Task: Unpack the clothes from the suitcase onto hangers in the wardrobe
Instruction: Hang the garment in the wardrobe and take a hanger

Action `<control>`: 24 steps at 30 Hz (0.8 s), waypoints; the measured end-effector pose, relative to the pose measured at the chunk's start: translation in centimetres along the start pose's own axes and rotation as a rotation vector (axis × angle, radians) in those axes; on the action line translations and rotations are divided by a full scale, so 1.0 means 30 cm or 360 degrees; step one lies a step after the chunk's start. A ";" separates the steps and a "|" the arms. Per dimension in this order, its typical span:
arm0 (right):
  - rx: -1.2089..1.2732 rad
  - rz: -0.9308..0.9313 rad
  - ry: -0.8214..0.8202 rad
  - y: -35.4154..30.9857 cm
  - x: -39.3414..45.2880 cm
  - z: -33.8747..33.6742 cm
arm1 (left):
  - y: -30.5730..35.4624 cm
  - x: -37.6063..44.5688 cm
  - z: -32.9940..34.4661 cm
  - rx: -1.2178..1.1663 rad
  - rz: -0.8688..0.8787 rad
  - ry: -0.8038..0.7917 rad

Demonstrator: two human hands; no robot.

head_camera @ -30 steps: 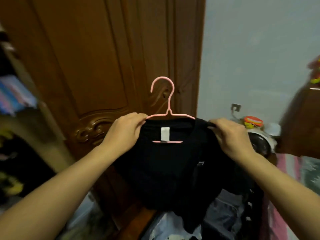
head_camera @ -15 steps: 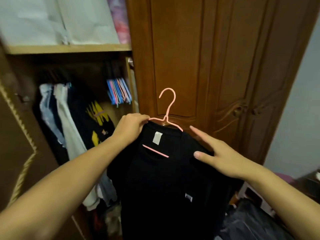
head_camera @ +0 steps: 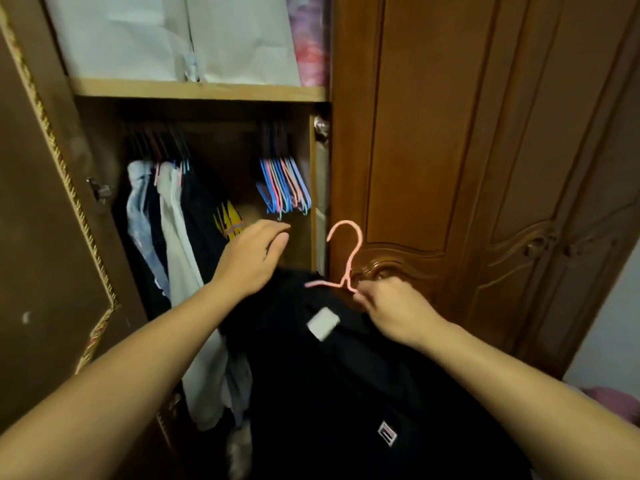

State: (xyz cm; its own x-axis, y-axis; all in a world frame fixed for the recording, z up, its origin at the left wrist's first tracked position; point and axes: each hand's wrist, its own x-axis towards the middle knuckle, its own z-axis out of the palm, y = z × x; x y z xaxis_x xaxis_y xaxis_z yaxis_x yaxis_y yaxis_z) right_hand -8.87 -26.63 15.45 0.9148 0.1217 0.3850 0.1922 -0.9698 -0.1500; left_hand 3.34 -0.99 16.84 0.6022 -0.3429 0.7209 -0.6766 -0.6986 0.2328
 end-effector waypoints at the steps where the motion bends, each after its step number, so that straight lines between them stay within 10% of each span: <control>1: -0.0001 -0.0025 0.0021 0.000 0.015 0.022 | -0.049 -0.002 0.013 0.0036 -0.0031 -0.0101; 12: 0.0268 -0.0090 0.0038 -0.013 0.244 0.035 | -0.141 0.132 0.113 0.0326 0.0445 -0.0749; 18: 0.1287 0.0040 -0.0574 0.061 0.175 0.031 | -0.285 0.191 0.143 0.0327 0.0037 -0.0465; 24: 0.0734 0.0085 -0.0039 -0.070 0.297 0.137 | -0.365 0.266 0.081 0.0595 -0.0282 -0.0355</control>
State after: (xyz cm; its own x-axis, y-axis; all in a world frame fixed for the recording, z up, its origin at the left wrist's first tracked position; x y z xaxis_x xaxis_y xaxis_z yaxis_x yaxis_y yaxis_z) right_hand 0.34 -22.65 15.46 0.9348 0.0847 0.3448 0.2774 -0.7803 -0.5605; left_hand 16.58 2.40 18.47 0.7988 -0.2957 0.5240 -0.3805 -0.9229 0.0593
